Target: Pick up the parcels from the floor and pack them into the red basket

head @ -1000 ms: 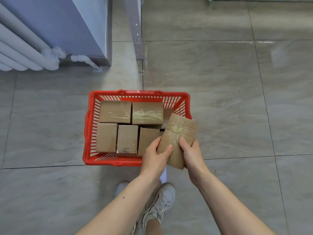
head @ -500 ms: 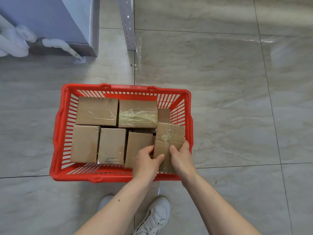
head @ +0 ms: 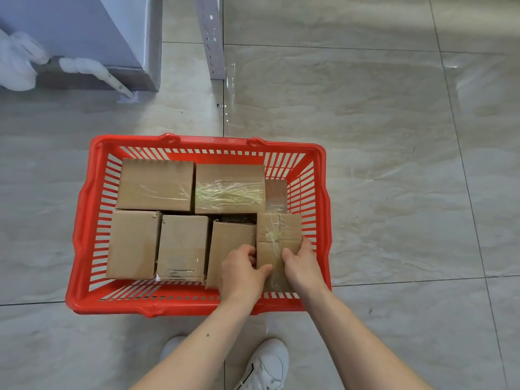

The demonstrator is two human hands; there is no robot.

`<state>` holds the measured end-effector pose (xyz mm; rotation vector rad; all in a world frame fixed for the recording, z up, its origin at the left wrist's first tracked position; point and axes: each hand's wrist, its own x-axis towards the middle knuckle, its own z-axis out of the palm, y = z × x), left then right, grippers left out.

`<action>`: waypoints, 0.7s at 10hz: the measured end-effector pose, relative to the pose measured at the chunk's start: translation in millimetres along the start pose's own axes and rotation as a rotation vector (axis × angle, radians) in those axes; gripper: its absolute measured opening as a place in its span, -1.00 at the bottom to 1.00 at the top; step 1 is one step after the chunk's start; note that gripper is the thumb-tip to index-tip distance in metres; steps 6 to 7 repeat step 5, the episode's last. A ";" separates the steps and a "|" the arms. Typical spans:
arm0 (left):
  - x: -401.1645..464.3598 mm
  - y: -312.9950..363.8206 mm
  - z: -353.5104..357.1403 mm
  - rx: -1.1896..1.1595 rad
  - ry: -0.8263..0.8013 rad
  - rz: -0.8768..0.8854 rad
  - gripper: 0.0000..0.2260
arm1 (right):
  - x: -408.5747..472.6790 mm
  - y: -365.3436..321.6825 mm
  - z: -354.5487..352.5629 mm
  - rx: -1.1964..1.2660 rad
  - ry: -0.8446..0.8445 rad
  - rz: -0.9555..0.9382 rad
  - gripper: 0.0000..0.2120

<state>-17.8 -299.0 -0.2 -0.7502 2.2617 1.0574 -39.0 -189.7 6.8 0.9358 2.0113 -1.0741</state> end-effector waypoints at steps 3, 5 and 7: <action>-3.0 1.6 -1.4 0.077 0.034 0.071 -0.65 | 2.7 -3.7 -6.5 -0.146 0.093 -0.003 -0.60; -32.7 4.8 -30.3 0.049 0.038 0.005 -0.65 | -25.3 -1.7 -20.7 -0.118 0.136 -0.022 -0.61; -32.7 4.8 -30.3 0.049 0.038 0.005 -0.65 | -25.3 -1.7 -20.7 -0.118 0.136 -0.022 -0.61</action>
